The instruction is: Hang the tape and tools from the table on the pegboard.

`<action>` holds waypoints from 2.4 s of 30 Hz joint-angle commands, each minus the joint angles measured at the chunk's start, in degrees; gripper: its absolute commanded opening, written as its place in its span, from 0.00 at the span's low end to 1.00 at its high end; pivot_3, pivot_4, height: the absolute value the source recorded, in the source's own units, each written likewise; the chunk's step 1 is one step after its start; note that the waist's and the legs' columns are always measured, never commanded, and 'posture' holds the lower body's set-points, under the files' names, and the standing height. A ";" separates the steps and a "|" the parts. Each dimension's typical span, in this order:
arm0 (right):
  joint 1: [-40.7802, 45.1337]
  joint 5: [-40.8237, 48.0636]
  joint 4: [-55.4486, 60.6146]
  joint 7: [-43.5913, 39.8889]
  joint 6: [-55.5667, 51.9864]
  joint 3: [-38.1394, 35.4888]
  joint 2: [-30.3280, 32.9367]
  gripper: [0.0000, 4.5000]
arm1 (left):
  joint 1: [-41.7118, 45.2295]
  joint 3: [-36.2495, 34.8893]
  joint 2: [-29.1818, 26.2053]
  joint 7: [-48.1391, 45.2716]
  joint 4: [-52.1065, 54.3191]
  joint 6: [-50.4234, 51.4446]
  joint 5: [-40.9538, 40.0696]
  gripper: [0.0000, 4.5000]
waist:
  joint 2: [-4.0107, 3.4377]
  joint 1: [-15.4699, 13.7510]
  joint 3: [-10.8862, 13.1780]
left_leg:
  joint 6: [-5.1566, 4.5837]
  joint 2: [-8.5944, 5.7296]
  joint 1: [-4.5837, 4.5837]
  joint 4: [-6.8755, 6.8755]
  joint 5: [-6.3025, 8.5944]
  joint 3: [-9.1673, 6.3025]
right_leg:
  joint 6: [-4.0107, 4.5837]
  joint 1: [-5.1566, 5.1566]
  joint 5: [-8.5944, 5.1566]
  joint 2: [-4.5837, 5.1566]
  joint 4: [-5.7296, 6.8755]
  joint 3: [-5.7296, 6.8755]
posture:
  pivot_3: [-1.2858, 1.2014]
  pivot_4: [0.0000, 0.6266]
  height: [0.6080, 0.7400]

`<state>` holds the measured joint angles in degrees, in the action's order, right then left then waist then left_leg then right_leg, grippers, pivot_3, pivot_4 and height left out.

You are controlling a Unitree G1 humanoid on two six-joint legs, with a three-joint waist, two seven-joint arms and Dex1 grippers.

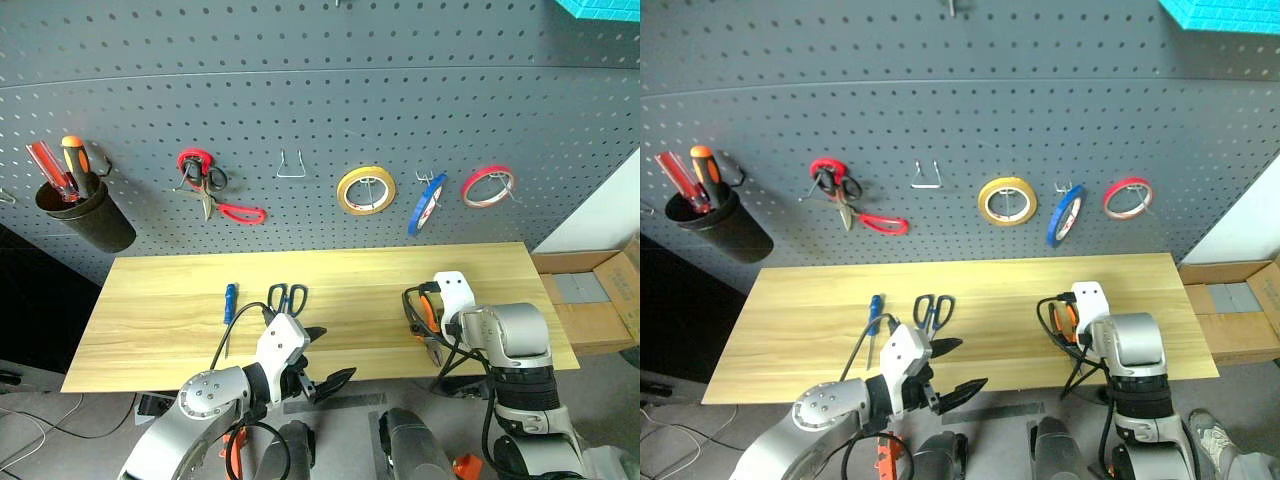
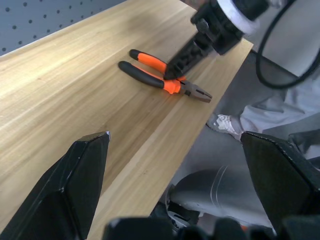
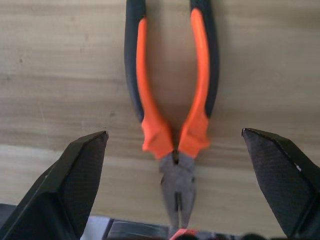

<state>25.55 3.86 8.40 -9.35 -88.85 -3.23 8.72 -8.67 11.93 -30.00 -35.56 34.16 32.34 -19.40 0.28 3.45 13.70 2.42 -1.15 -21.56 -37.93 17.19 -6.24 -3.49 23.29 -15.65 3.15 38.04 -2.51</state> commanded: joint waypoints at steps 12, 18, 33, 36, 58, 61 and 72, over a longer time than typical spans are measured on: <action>2.14 -0.16 -7.34 1.29 8.03 4.86 -0.02 0.99 | 0.04 0.22 1.38 2.16 4.26 2.19 -1.44 1.00 | 0.08 -0.19 0.94 | 0.00 -0.01 -0.23 0.01 0.00 -0.03 | 0.00 0.18 0.00 0.01 -0.07 0.03 | 0.53 0.47 1.00; 1.59 -1.50 -11.78 2.46 12.83 5.75 2.09 0.99 | 0.25 0.67 1.48 2.72 4.77 2.86 -1.64 1.00 | 0.19 -0.19 1.41 | 0.00 0.00 -0.23 0.01 0.00 -0.02 | 0.00 0.19 0.00 0.01 -0.07 0.03 | 0.53 0.48 1.00; 8.90 -0.86 -2.69 5.90 0.91 -0.82 -2.97 0.99 | 0.79 0.66 1.78 2.73 4.16 2.81 -1.50 1.00 | 0.19 -0.21 2.06 | 0.01 0.01 -0.47 0.03 0.00 -0.03 | 0.00 0.45 0.00 0.01 -0.05 0.01 | 0.52 0.48 1.00; 10.51 -3.38 -0.66 9.60 -3.14 -5.67 -5.67 0.99 | 0.58 0.32 1.46 2.33 3.95 2.51 -1.52 1.00 | 0.19 -0.20 2.07 | 0.01 0.00 -0.53 0.04 0.00 -0.03 | 0.00 0.51 0.00 0.02 -0.06 0.01 | 0.52 0.48 1.00; 14.64 -21.64 1.09 23.87 -3.65 -21.98 -24.87 0.99 | 1.63 0.12 0.58 1.09 2.85 2.08 -1.60 1.00 | 0.15 -0.07 2.08 | 0.04 0.00 -1.05 0.01 -0.02 0.02 | 0.01 1.04 0.01 0.04 0.03 0.01 | 0.52 0.48 1.00; 15.67 -22.65 1.55 24.26 -3.65 -23.03 -27.54 0.99 | 1.52 -0.15 0.42 0.93 3.12 2.32 -1.74 1.00 | 0.14 -0.03 2.09 | 0.04 0.00 -1.05 0.01 -0.02 0.03 | 0.01 1.05 0.01 0.04 0.03 0.01 | 0.52 0.48 1.00; 11.73 -21.95 4.25 21.39 -3.65 -18.61 -35.75 0.99 | 1.58 -1.56 -0.33 0.23 2.99 2.49 -2.27 1.00 | 0.10 0.16 2.11 | 0.03 0.00 -1.05 0.02 -0.02 0.04 | 0.01 1.05 0.01 0.03 0.03 0.00 | 0.52 0.49 1.00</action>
<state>38.02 -18.75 10.42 12.91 -92.05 -22.73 -7.86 -6.81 11.42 -30.01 -34.56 35.67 35.48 -20.34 0.39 3.62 15.81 2.46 -1.15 -22.61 -37.91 17.17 -6.20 -3.48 24.34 -15.63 3.19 38.08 -2.51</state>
